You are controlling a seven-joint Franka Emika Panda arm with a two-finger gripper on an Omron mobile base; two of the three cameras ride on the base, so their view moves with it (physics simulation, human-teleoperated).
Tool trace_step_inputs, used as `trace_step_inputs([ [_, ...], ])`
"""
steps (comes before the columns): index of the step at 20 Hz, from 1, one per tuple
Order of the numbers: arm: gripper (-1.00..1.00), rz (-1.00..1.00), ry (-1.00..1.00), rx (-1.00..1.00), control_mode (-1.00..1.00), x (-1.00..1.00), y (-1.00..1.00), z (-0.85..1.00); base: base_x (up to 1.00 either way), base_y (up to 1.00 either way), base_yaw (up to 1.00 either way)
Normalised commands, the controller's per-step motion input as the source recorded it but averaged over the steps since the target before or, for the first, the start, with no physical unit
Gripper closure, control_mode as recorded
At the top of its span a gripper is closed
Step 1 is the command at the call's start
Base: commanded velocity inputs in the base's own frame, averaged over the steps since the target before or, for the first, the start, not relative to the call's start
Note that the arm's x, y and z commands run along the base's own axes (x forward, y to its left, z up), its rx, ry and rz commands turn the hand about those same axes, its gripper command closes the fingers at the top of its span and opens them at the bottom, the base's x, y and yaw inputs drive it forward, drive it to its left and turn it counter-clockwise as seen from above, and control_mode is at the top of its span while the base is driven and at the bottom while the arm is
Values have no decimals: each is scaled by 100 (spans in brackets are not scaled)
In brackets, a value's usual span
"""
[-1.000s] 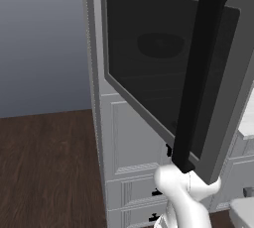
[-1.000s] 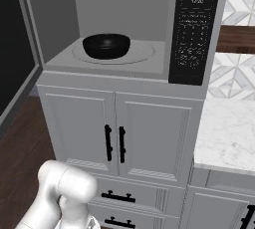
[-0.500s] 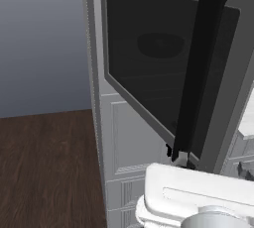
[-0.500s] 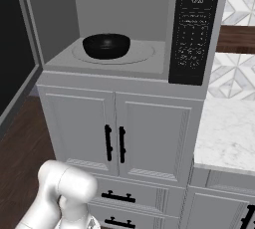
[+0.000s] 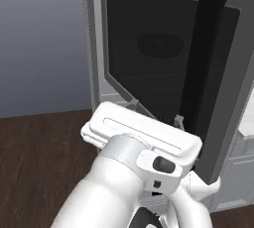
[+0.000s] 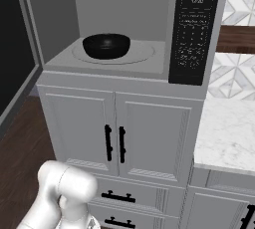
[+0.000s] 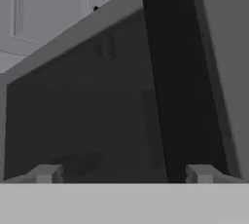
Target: Open the microwave, place the bowl with waffle inside the microwave, then close the microwave door and turn it on.
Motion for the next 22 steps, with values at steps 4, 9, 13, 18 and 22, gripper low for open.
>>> trace_step_inputs([
  [4,-100,21,-1,4,-100,100,-78,-8,0,0,0],
  [9,-100,28,1,8,-100,100,-87,-1,0,0,0],
  [13,-100,28,8,10,-100,100,-86,0,0,0,0],
  [18,-100,28,13,11,-100,100,-85,0,0,0,0],
  [22,-100,23,21,12,-100,100,-70,0,0,0,0],
])
